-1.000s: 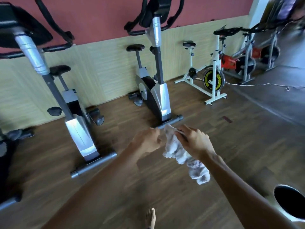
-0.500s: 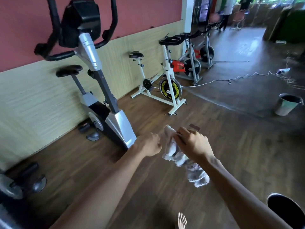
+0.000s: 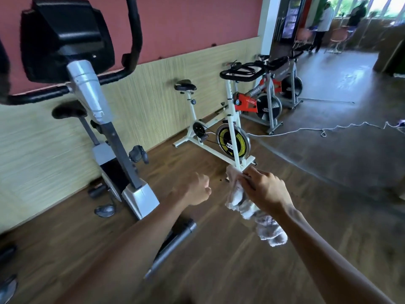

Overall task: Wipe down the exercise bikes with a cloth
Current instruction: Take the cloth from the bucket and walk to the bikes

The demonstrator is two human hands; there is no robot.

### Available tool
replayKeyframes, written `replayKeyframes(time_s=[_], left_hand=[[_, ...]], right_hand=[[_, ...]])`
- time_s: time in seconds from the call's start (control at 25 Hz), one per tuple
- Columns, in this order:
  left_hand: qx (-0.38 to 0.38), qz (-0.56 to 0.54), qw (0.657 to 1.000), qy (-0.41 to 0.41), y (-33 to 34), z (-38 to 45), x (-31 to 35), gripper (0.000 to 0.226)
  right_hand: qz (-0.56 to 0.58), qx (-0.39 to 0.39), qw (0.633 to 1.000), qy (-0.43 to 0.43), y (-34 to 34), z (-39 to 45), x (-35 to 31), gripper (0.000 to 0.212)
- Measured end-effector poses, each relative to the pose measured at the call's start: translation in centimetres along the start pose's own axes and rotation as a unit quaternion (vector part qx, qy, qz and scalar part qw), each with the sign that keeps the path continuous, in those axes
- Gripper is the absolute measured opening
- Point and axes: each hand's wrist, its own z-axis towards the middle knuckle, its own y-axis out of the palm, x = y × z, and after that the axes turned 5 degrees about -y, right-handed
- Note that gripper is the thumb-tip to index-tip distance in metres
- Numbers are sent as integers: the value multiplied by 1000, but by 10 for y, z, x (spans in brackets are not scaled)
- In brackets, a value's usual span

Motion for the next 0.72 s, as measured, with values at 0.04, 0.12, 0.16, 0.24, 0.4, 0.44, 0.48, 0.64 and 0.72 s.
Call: replayKeyframes(time_s=[0.04,0.12,0.16,0.24,0.4,0.44,0.48,0.64,0.72], left_hand=[[8,-13,1000,-10,-6,31,-5,24],[23,-20,999,-24,-19,90,-16,23],[27,-19,999,-32,-24,116,-22,23],[36,-20,998,-45,-38,179,-35,23],[33,-21,996,-82,-73,297,-62,25],[40,-22,995,-88,-81,323,-68,26],[43,-24,994,-93,-88,343,-74,27],[59,-15,991,-120,-103,429,-101,25],[79,-28,988,-133,-111,470,-112,29]], right_hand=[[4,-2,1000,-7,8,30,14,21],[8,1,999,-31,23,90,40,19],[8,4,999,-45,32,117,52,20],[-3,8,997,-73,48,183,75,23],[-2,6,994,-108,66,304,111,28],[4,10,993,-121,70,331,120,29],[13,13,991,-136,75,356,129,29],[67,-14,976,-206,117,468,162,30],[89,-33,965,-245,134,524,173,28]])
